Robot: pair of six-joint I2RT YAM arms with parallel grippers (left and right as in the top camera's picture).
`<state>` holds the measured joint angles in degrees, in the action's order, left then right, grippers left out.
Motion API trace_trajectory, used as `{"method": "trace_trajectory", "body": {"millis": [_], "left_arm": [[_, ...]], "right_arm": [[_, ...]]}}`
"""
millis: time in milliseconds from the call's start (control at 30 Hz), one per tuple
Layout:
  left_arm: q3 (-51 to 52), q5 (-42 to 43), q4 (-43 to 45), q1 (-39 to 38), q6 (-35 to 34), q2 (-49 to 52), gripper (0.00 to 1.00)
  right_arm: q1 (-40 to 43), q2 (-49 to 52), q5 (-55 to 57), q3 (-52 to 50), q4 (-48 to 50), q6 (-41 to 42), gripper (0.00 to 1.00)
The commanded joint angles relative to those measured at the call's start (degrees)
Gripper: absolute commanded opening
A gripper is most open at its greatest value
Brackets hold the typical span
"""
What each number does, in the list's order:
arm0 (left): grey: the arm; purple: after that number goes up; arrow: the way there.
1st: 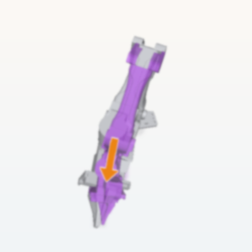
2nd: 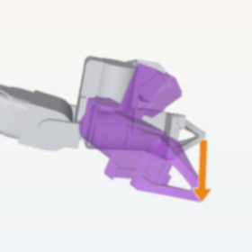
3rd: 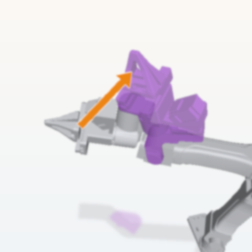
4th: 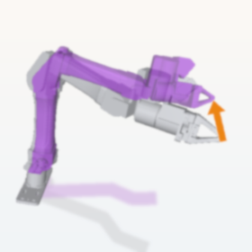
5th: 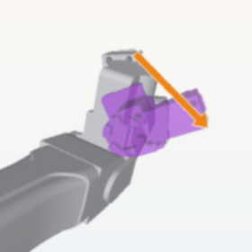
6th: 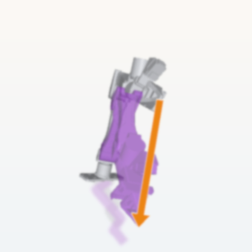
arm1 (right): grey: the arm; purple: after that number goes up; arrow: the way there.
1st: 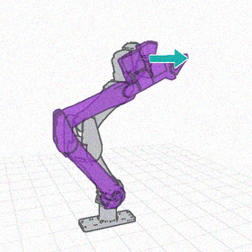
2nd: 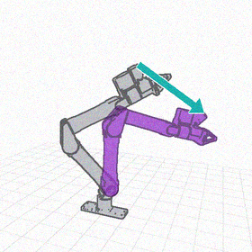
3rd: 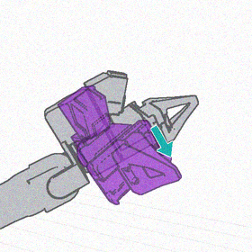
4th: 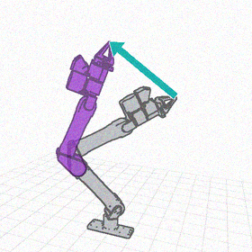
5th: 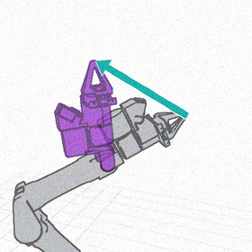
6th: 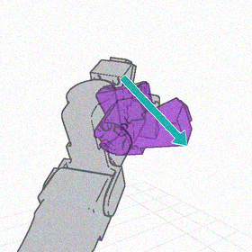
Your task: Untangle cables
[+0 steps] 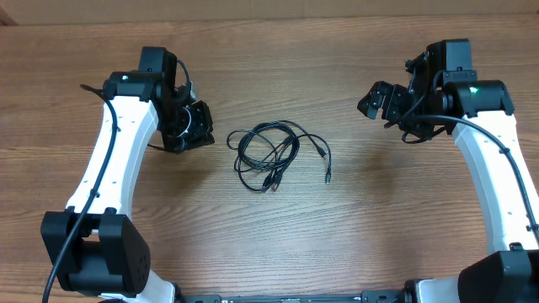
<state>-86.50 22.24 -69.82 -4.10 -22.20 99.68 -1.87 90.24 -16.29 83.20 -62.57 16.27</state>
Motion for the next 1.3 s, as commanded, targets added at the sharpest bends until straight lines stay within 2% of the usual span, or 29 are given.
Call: {"method": "trace_trajectory", "body": {"millis": [0, 133, 333, 467, 500, 600, 633, 700, 833, 1167, 1200, 1267], "left_arm": [[1.86, -2.12, -1.44, -2.01, -2.75, 0.61, 0.04], [6.43, -2.34, -0.59, -5.01, -4.66, 0.61, 0.04], [15.37, -2.34, 5.97, -9.92, -11.04, 0.63, 0.05], [20.35, -2.86, 14.32, -12.66, -14.36, 0.66, 0.34], [21.33, -3.56, 16.87, -13.16, -15.43, 0.66, 0.38], [22.60, -6.38, 21.73, -13.55, -19.34, 0.72, 0.40], [22.60, -6.80, 22.80, -13.55, -20.74, 0.72, 0.46], [22.60, -6.75, 25.92, -13.40, -22.99, 0.72, 0.50], [22.60, -7.65, 29.51, -13.46, -23.71, 0.72, 0.49], [22.60, -21.03, 30.64, -12.68, -25.57, 0.72, 0.57], [22.60, -20.92, 30.67, -12.35, -25.24, 0.72, 0.53], [22.60, -20.15, 30.67, -11.76, -23.93, 0.72, 0.38]], "right_arm": [[0.28, -0.20, -0.33, 1.42, 0.28, 0.22, 1.00], [0.28, -0.20, -0.33, 1.42, 0.28, 0.22, 1.00], [0.28, -0.20, -0.33, 1.42, 0.28, 0.22, 1.00], [0.28, -0.20, -0.33, 1.42, 0.28, 0.22, 1.00], [0.28, -0.20, -0.33, 1.42, 0.28, 0.22, 1.00], [0.28, -0.20, -0.33, 1.42, 0.28, 0.22, 1.00], [0.28, -0.20, -0.33, 1.42, 0.28, 0.22, 1.00], [0.28, -0.20, -0.33, 1.42, 0.28, 0.22, 1.00], [0.28, -0.20, -0.33, 1.42, 0.28, 0.22, 1.00], [0.28, -0.20, -0.33, 1.42, 0.28, 0.22, 1.00], [0.28, -0.20, -0.33, 1.42, 0.28, 0.22, 1.00], [0.28, -0.20, -0.33, 1.42, 0.28, 0.22, 1.00]]}}
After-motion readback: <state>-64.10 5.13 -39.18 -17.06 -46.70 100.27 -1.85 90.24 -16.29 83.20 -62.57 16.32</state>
